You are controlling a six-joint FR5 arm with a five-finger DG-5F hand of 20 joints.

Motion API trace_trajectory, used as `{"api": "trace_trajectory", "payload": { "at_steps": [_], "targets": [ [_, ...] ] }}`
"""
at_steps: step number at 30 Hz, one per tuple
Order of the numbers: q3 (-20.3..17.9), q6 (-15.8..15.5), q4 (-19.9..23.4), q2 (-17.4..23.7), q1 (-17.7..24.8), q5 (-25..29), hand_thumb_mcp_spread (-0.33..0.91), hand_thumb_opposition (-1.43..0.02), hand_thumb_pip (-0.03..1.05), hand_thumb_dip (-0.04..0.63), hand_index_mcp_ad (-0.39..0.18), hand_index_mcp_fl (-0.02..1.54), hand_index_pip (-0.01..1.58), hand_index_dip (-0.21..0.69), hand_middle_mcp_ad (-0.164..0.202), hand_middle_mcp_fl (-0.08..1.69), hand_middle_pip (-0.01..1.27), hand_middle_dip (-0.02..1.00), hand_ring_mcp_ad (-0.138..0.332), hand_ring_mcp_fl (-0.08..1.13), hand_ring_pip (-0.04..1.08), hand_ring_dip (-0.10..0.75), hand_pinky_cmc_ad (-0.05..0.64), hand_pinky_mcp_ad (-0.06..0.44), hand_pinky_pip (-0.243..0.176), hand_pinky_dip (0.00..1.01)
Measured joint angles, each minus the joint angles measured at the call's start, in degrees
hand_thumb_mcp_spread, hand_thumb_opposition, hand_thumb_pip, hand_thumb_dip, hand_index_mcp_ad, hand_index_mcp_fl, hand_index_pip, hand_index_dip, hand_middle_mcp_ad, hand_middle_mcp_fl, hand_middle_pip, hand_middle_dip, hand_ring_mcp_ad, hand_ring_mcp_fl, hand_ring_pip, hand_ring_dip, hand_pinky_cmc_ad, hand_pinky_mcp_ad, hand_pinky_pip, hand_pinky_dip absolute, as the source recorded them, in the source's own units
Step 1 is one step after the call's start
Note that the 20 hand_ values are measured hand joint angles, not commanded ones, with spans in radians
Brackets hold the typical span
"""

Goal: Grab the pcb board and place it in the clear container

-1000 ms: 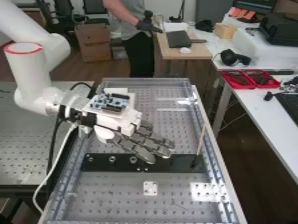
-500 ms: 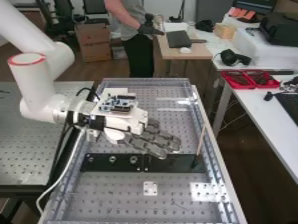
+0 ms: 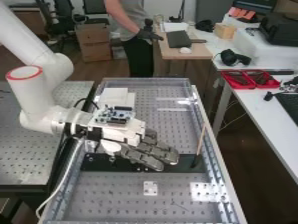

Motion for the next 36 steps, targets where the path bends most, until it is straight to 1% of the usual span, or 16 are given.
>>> {"api": "trace_trajectory", "payload": {
  "at_steps": [5,9,12,14,17,18,20,21,22,27,29,31,36],
  "targets": [
    [0.33,-1.15,-0.16,-0.83,-0.64,-0.90,0.43,-0.86,0.80,0.269,-0.021,-0.01,1.56,0.054,0.059,0.14,0.12,0.16,0.120,0.01,0.08,-0.021,0.262,0.103,-0.070,0.39],
    [0.87,-2.50,-0.47,-1.58,-1.38,-3.19,0.43,-0.86,0.80,0.269,-0.017,0.00,1.56,0.054,0.059,0.14,0.12,0.16,0.122,0.01,0.08,-0.021,0.262,0.103,-0.070,0.40],
    [0.89,-3.37,0.50,-1.84,-2.04,-5.42,0.43,-0.86,0.80,0.269,-0.017,0.01,1.56,0.058,0.059,0.14,0.12,0.16,0.119,0.01,0.08,-0.021,0.262,0.103,-0.070,0.40],
    [0.90,-3.73,1.48,-1.95,-2.56,-7.25,0.43,-0.86,0.80,0.269,-0.021,0.01,1.56,0.044,0.059,0.14,0.12,0.16,0.119,0.01,0.08,-0.021,0.260,0.103,-0.070,0.42],
    [0.99,-3.99,2.18,-2.07,-3.08,-8.93,0.43,-0.86,0.80,0.269,-0.021,0.03,1.56,0.049,0.059,0.14,0.12,0.16,0.122,0.01,0.08,-0.021,0.265,0.103,-0.070,0.44],
    [1.06,-4.08,2.47,-2.13,-3.30,-9.67,0.43,-0.86,0.80,0.269,-0.021,0.03,1.56,0.031,0.059,0.17,0.12,0.16,0.122,0.01,0.09,-0.021,0.262,0.103,-0.070,0.45],
    [1.28,-4.30,2.95,-2.24,-3.66,-10.91,0.43,-0.86,0.80,0.269,-0.021,0.04,1.56,0.031,0.059,0.18,0.12,0.16,0.122,0.02,0.09,-0.012,0.283,0.103,-0.070,0.46],
    [1.39,-4.41,2.96,-2.30,-3.79,-11.40,0.43,-0.86,0.80,0.269,-0.021,0.04,1.56,0.035,0.059,0.18,0.12,0.16,0.122,0.02,0.09,-0.012,0.281,0.103,-0.070,0.46],
    [1.59,-4.63,2.93,-2.39,-3.98,-12.11,0.43,-0.86,0.80,0.269,-0.021,0.06,1.56,0.017,0.059,0.18,0.12,0.17,0.122,0.02,0.09,-0.012,0.279,0.103,-0.070,0.46],
    [2.66,-5.76,2.38,-3.05,-4.92,-15.11,0.43,-0.86,0.80,0.269,-0.021,0.06,1.56,0.017,0.059,0.19,0.12,0.17,0.122,0.02,0.09,-0.014,0.278,0.103,-0.070,0.47],
    [3.23,-6.02,1.87,-3.39,-5.40,-16.30,0.43,-0.86,0.80,0.269,-0.021,0.07,1.56,0.009,0.059,0.19,0.12,0.17,0.122,0.02,0.09,-0.007,0.295,0.103,-0.072,0.47],
    [3.79,-6.21,1.13,-3.70,-5.87,-17.29,0.43,-0.86,0.80,0.269,-0.021,0.08,1.56,0.009,0.058,0.19,0.12,0.17,0.124,0.02,0.09,-0.005,0.295,0.101,-0.072,0.48],
    [4.77,-6.66,-0.28,-4.26,-6.73,-18.76,0.43,-0.86,0.80,0.269,-0.021,0.09,1.56,0.000,0.061,0.19,0.12,0.17,0.119,0.03,0.09,-0.005,0.295,0.101,-0.072,0.49]
  ]
}}
